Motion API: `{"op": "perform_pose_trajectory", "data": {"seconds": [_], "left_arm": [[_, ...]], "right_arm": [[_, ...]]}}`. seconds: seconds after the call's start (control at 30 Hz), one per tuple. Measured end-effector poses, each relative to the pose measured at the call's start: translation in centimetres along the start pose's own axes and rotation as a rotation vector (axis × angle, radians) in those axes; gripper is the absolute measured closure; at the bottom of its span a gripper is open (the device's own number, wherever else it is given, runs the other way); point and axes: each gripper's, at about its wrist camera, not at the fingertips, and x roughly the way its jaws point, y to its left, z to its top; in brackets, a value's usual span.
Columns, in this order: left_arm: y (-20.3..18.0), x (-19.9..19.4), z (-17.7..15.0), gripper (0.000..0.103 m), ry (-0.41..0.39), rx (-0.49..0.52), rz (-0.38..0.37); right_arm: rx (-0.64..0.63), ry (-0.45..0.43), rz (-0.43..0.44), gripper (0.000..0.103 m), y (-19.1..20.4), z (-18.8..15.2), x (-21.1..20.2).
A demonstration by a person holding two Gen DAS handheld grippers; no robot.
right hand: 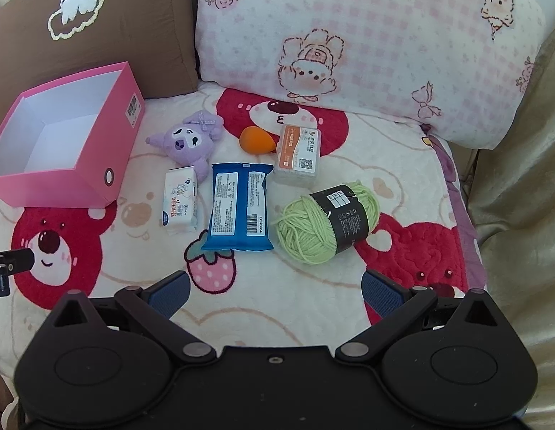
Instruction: Organize objects
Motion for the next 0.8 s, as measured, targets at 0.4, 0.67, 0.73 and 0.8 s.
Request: {"op": "perform_pose_trajectory", "data": {"seconds": [0.4, 0.67, 0.73, 0.8], "left_arm": [[0.03, 0.01, 0.14, 0.000, 0.007, 0.003, -0.001], [-0.10, -0.17, 0.30, 0.000, 0.008, 0.010, -0.007], [-0.27, -0.34, 0.38, 0.000, 0.007, 0.025, -0.012], [-0.52, -0.62, 0.40, 0.000, 0.001, 0.038, -0.015]], "right_arm": [[-0.001, 0.001, 0.001, 0.000, -0.05, 0.05, 0.00], [0.002, 0.006, -0.004, 0.000, -0.19, 0.02, 0.08], [0.003, 0.007, -0.005, 0.000, -0.16, 0.06, 0.09], [0.004, 0.008, -0.002, 0.000, -0.17, 0.07, 0.08]]}}
